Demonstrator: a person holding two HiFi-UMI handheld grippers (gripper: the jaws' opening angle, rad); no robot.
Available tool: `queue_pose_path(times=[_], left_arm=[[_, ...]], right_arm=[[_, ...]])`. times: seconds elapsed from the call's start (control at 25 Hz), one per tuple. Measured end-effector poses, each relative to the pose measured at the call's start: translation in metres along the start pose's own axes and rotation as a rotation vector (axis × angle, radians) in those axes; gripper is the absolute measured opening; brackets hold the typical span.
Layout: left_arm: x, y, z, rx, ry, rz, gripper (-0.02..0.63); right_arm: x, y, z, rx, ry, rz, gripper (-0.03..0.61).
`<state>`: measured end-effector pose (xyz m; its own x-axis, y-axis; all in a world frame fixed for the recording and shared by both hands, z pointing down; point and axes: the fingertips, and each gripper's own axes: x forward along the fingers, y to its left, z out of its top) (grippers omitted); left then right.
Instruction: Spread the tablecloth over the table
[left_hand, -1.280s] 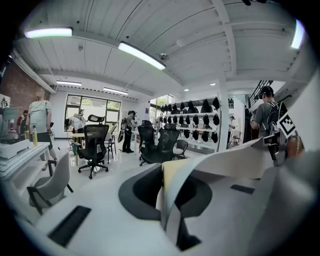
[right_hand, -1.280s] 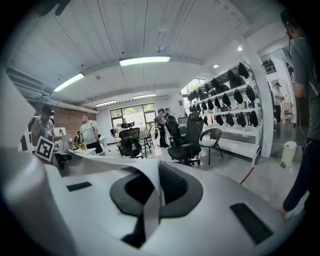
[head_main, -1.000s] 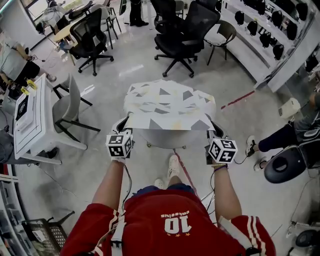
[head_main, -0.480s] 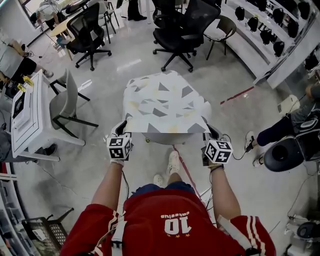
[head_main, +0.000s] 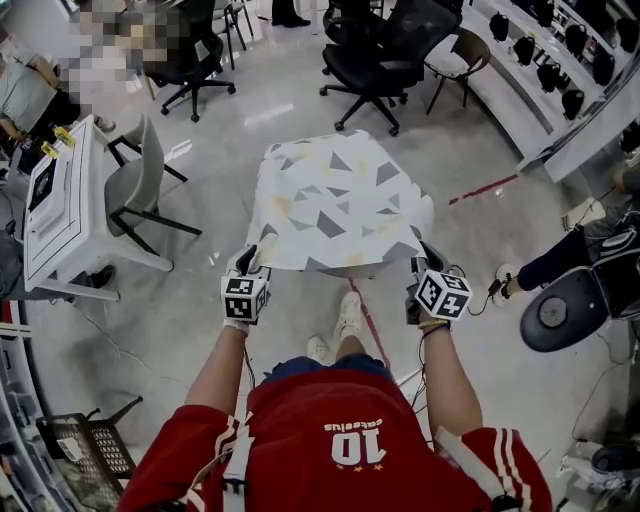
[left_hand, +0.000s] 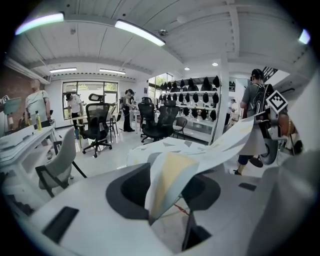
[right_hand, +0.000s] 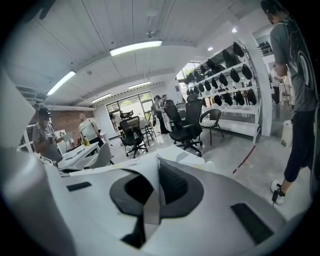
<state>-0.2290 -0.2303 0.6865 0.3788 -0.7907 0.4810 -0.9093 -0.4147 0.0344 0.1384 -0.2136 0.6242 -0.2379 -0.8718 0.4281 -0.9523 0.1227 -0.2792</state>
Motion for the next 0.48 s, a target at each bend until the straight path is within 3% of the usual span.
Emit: queue_pose_path(times=[0.48], left_arm=[[-0.04, 0.008, -0.036, 0.009, 0.043, 0.012, 0.17]], right_arm=[[0.012, 0.005, -0.004, 0.022, 0.021, 0.014, 0.02]])
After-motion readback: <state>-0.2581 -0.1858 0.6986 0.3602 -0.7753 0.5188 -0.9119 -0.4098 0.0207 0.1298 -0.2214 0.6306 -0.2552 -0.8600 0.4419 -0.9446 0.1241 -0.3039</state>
